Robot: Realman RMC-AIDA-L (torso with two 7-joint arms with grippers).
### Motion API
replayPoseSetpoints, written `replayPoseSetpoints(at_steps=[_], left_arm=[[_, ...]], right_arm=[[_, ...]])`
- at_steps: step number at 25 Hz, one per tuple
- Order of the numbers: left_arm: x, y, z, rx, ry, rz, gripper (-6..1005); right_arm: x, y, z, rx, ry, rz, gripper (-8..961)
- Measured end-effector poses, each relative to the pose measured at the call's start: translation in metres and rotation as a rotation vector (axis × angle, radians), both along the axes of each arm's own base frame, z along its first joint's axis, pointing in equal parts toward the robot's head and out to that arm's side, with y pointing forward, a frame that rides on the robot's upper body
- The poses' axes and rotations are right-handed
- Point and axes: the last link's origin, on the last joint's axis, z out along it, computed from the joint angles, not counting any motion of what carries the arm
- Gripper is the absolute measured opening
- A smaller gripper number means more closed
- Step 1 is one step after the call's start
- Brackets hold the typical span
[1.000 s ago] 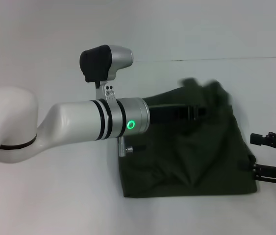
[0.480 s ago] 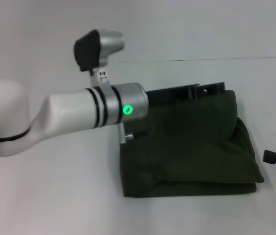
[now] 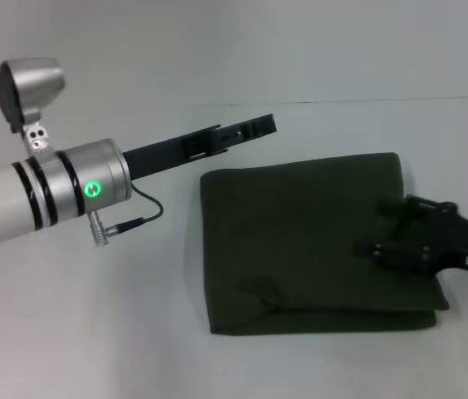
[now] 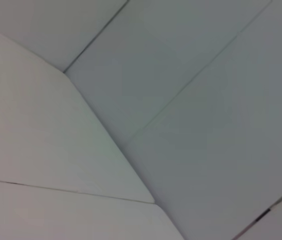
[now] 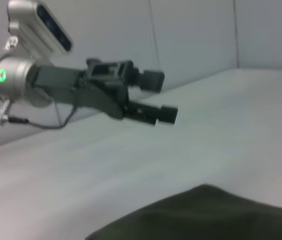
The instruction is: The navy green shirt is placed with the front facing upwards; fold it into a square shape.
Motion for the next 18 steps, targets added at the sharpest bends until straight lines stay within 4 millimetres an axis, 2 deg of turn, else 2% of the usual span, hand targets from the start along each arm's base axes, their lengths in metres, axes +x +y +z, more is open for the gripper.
replayPoseSetpoints(at_steps=[8, 18], left_arm=[[-0.008, -0.006, 0.000, 0.014, 0.006, -0.015, 893], [-0.009, -0.006, 0.000, 0.023, 0.007, -0.009, 887]], right_arm=[[0.003, 0.006, -0.029, -0.063, -0.086, -0.035, 883], [0.033, -0.010, -0.024, -0.029, -0.110, -0.165, 884]])
